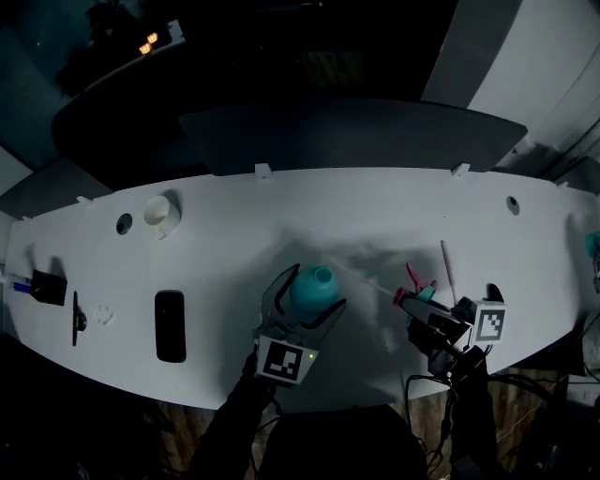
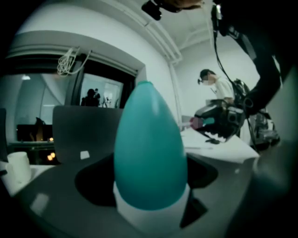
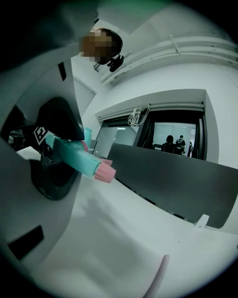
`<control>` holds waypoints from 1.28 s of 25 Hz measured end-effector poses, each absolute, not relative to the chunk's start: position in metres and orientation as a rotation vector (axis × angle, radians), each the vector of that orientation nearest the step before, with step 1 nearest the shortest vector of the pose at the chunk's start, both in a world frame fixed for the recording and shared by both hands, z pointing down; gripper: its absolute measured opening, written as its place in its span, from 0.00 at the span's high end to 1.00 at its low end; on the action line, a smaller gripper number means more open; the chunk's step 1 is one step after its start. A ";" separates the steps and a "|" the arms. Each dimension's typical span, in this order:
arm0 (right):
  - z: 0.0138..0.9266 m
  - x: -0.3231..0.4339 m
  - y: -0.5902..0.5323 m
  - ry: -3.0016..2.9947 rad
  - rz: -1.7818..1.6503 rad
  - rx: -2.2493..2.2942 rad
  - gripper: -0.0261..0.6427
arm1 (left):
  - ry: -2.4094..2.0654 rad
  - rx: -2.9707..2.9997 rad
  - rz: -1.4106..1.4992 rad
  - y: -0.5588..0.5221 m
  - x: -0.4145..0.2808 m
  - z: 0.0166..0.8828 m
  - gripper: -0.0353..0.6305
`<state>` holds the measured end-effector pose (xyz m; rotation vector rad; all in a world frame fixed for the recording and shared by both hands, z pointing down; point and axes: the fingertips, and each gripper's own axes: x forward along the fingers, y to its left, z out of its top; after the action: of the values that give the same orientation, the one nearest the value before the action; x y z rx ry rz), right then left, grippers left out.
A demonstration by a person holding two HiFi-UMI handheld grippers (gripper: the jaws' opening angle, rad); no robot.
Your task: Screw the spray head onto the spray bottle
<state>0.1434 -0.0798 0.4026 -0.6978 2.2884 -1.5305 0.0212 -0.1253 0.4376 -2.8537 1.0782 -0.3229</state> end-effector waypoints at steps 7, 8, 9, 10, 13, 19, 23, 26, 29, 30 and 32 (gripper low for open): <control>0.402 0.135 -0.078 2.311 -1.543 -0.663 0.76 | 1.122 -2.900 -0.325 -0.106 0.024 0.465 0.30; 0.402 0.135 -0.078 2.312 -1.544 -0.660 0.76 | 1.143 -2.916 -0.310 -0.107 0.023 0.466 0.30; 0.402 0.134 -0.077 2.316 -1.544 -0.655 0.76 | 1.160 -2.942 -0.302 -0.107 0.021 0.468 0.30; 0.402 0.133 -0.076 2.320 -1.545 -0.652 0.76 | 1.171 -2.979 -0.305 -0.108 0.019 0.471 0.30; 0.402 0.132 -0.076 2.328 -1.544 -0.645 0.76 | 1.163 -3.065 -0.355 -0.106 0.015 0.481 0.30; 0.401 0.135 -0.073 2.342 -1.538 -0.646 0.76 | 1.010 -3.083 -0.608 -0.093 0.022 0.505 0.30; 0.402 0.136 -0.072 2.341 -1.541 -0.641 0.76 | 0.949 -3.058 -0.773 -0.088 0.025 0.515 0.30; 0.403 0.136 -0.071 2.350 -1.540 -0.631 0.76 | 0.944 -3.063 -0.771 -0.088 0.026 0.517 0.30; 0.403 0.143 -0.073 2.341 -1.521 -0.672 0.76 | 0.934 -3.086 -0.660 -0.087 0.022 0.508 0.30; 0.403 0.145 -0.074 2.334 -1.513 -0.686 0.76 | 0.937 -3.088 -0.607 -0.085 0.020 0.503 0.30; 0.401 0.145 -0.076 2.333 -1.502 -0.699 0.76 | 0.924 -3.079 -0.527 -0.082 0.019 0.496 0.30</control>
<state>0.1446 -0.0763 0.4005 -0.6991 2.3325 -1.5020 0.0189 -0.0815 0.4964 -3.0786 0.9236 -0.5266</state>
